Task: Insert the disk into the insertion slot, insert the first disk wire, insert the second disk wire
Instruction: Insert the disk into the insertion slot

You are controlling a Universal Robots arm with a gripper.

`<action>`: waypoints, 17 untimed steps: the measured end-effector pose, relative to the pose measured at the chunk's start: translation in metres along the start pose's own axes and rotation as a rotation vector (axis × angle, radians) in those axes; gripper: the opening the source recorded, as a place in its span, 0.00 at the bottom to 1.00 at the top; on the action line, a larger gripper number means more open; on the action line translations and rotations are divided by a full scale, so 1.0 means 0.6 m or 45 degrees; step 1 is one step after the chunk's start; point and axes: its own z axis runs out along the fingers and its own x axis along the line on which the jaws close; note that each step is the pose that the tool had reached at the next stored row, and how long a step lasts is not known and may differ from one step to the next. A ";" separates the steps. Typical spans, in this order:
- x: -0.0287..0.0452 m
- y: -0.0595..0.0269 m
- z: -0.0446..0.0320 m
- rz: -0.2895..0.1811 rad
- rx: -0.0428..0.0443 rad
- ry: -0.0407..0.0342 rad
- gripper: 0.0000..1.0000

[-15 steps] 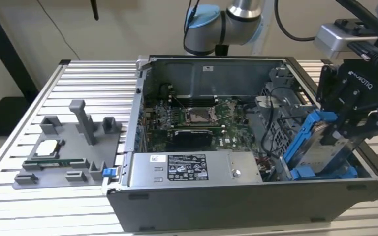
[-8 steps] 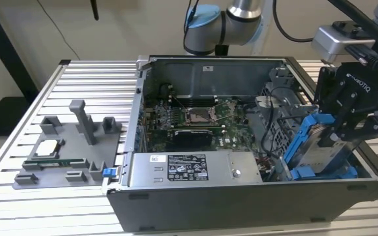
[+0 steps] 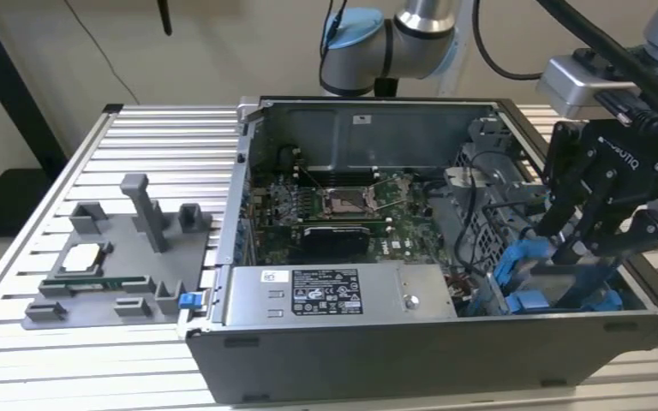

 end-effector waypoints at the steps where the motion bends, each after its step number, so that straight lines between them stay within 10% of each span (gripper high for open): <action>1: 0.000 0.000 0.000 0.000 0.000 0.0002 1.00; 10: -0.001 0.002 -0.030 0.000 -0.007 -0.0049 1.00; 17: -0.029 0.005 -0.030 0.000 -0.004 -0.0049 1.00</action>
